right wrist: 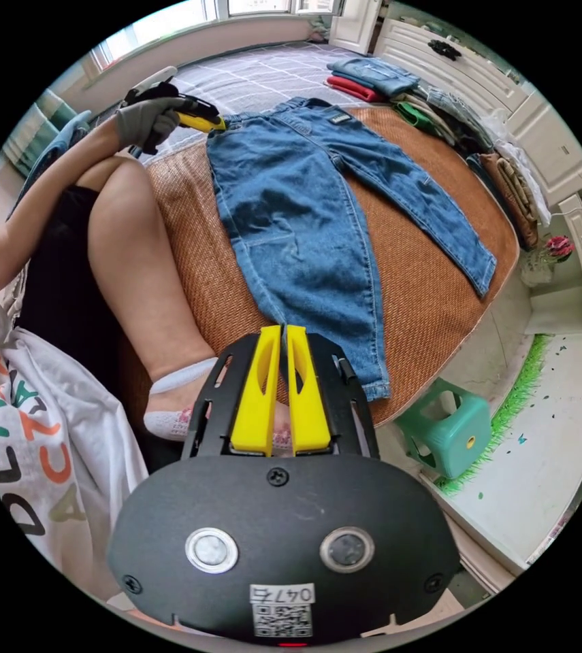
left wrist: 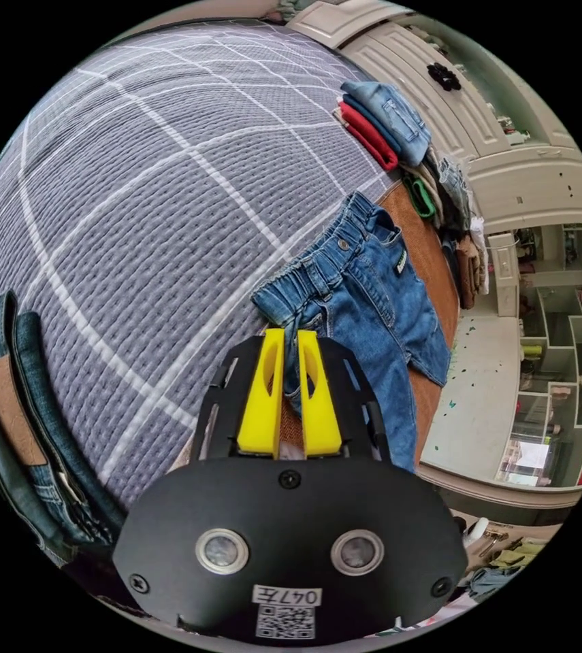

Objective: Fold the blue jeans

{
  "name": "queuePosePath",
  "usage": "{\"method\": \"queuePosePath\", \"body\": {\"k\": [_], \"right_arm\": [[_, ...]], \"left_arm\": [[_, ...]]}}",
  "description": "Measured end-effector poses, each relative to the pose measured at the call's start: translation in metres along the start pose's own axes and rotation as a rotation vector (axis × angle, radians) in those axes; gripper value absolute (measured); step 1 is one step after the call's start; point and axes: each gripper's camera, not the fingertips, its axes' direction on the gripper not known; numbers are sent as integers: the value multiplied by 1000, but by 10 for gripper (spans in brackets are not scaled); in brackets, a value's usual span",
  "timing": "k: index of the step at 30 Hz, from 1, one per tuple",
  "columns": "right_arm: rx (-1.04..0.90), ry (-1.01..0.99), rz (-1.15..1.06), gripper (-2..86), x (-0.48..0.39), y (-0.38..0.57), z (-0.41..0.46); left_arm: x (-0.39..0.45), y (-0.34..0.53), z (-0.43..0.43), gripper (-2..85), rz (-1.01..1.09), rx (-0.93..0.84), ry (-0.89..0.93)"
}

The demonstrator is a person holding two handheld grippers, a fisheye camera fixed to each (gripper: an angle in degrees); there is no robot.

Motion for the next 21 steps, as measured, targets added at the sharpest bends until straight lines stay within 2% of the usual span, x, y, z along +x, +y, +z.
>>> {"method": "queuePosePath", "body": {"k": [6,10,14,21], "right_arm": [[90,30,31,0,18,29,-33],[167,39,64,0,27,53,-59],[239,95,82,0,25,81,-84],[370,183,157,1,39,160,-121]], "left_arm": [[-23,21,-25,2,-8,116,152],[-16,37,-44,-1,52,188,123],[9,53,-74,0,145,175,132],[48,106,-138,5,328,165,26]]}}
